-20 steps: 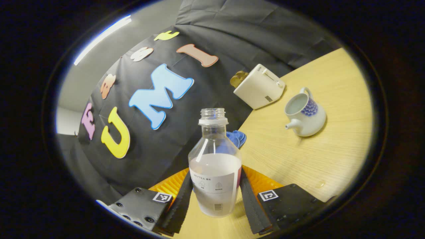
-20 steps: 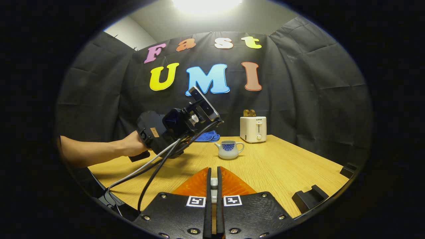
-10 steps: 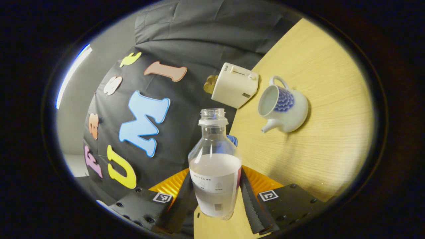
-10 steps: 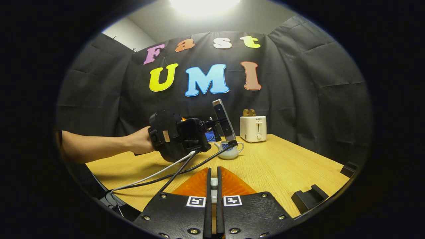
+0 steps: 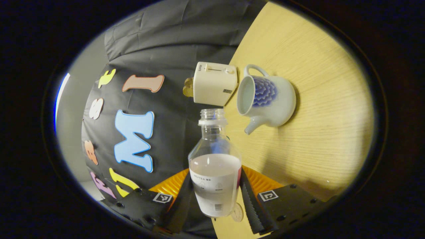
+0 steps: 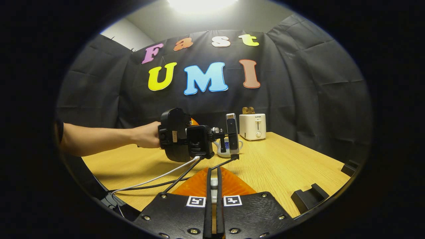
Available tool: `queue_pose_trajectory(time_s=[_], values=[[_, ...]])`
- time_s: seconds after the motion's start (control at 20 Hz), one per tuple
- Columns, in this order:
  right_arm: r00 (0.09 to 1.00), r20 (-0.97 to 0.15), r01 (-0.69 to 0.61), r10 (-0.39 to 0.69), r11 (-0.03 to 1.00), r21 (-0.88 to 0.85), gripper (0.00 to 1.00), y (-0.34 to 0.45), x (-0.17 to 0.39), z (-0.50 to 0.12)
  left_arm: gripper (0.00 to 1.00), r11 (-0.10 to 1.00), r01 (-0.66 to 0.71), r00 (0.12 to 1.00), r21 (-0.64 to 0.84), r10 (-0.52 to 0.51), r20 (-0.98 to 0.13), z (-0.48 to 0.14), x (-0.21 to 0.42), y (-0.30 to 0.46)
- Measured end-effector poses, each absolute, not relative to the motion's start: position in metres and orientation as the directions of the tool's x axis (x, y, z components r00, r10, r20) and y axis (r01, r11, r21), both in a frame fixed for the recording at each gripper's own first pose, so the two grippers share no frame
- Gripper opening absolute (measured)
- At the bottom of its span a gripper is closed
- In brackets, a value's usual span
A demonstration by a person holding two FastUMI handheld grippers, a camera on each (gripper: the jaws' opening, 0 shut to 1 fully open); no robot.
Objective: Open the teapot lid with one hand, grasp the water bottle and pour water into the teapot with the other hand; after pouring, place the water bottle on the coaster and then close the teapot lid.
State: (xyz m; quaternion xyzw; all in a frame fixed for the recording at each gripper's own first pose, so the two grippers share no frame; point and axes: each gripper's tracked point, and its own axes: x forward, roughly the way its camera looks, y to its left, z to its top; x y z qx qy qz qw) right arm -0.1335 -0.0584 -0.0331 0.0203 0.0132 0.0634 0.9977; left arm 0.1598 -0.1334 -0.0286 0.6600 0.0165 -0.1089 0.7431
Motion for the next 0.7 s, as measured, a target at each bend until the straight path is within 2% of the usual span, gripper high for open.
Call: queue_pose_trajectory(time_s=[0.15, 0.7], values=[[0.992, -0.026, -0.119, 0.120, 0.992, 0.039, 0.05, -0.063, -0.134, -0.034, 0.85, 0.024, 0.203, 0.973, 0.979, -0.115, -0.199, -0.031, 0.165, -0.133], [0.993, -0.044, -0.107, 0.110, 0.992, 0.062, 0.05, -0.071, -0.133, -0.039, 0.86, -0.164, 0.208, 0.972, 0.964, -0.076, -0.222, -0.026, 0.173, -0.139]])
